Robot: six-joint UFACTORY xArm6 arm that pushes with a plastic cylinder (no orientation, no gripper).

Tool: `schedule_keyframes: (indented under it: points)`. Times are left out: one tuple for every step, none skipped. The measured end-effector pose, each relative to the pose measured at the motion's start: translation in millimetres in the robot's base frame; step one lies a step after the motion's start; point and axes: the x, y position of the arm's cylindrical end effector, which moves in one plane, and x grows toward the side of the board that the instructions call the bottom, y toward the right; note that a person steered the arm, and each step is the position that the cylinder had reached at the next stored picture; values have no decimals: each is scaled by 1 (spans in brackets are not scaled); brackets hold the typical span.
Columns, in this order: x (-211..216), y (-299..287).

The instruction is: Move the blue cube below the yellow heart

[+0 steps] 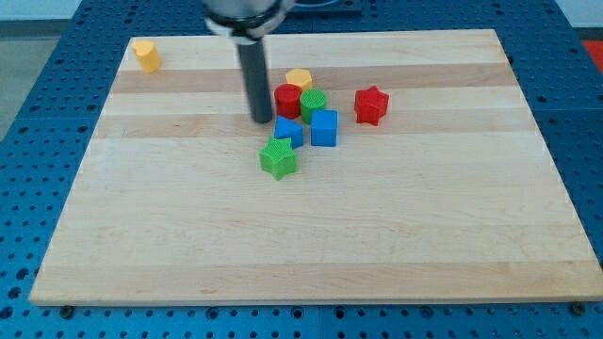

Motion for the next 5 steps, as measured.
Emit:
schedule_keyframes:
  points:
    - [-56,62]
    - [-78,53]
    - [-50,63]
    - [-39,97]
    - [-123,138]
